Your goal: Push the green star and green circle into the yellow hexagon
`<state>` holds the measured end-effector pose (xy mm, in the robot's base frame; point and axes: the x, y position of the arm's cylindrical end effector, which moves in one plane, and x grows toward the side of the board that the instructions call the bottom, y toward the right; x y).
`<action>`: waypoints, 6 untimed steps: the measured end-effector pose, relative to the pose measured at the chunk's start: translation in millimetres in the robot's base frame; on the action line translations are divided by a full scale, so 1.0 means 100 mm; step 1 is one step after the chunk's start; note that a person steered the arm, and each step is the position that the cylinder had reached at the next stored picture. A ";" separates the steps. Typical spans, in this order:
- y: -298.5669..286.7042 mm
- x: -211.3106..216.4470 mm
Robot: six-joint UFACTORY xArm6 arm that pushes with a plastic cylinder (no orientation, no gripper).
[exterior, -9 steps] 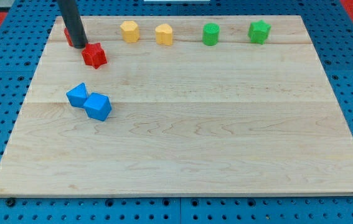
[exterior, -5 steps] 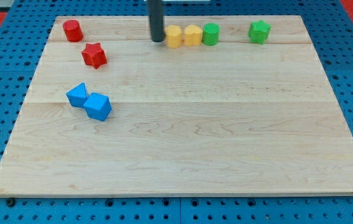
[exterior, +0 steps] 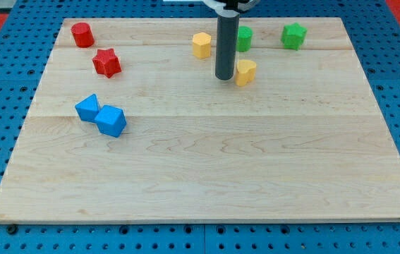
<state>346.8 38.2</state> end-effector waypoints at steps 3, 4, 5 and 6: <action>1.65 -0.39; 1.78 -0.96; 1.36 -1.17; 0.57 -0.85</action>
<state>262.1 95.3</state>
